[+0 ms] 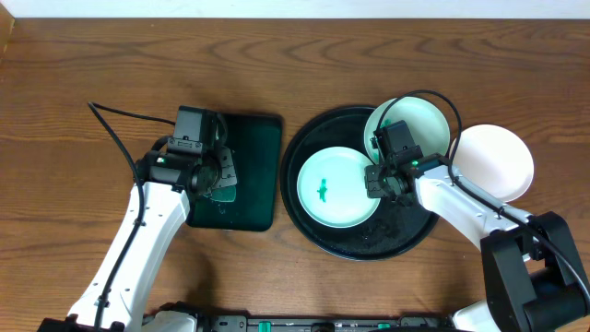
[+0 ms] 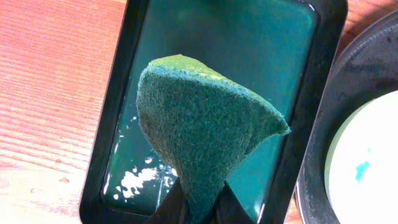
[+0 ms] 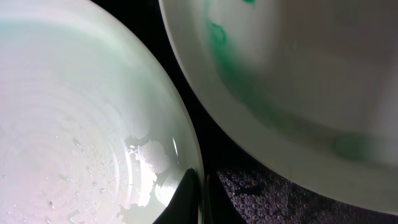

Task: Clean dirty plates on tray and stack at the side
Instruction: 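Lift the sponge with the left gripper and dip it in the water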

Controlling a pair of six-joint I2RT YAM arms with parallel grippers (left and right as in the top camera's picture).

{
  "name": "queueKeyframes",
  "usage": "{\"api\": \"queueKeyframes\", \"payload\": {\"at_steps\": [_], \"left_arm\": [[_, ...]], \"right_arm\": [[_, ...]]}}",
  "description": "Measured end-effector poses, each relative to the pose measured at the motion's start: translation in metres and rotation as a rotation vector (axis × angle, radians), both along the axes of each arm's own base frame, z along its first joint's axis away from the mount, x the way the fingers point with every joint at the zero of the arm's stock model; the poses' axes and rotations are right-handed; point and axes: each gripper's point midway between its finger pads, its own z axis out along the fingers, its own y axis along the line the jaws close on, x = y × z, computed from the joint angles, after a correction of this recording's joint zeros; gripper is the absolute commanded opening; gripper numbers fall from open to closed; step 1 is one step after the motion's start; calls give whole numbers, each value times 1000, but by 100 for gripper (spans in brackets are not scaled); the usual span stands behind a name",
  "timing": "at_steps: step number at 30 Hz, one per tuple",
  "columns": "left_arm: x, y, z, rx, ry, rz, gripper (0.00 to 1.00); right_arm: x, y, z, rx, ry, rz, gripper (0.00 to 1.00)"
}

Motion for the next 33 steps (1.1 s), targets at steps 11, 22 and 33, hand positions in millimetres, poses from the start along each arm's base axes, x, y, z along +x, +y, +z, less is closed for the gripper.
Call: {"api": "queueKeyframes", "payload": {"at_steps": [11, 22, 33], "left_arm": [[3, -1, 0, -2, -13, 0, 7], [-1, 0, -18, 3, 16, 0, 7], [-1, 0, -33, 12, 64, 0, 7]], "right_arm": [[0, 0, 0, 0, 0, 0, 1], [0, 0, 0, 0, 0, 0, 1], [0, 0, 0, 0, 0, 0, 1]]}}
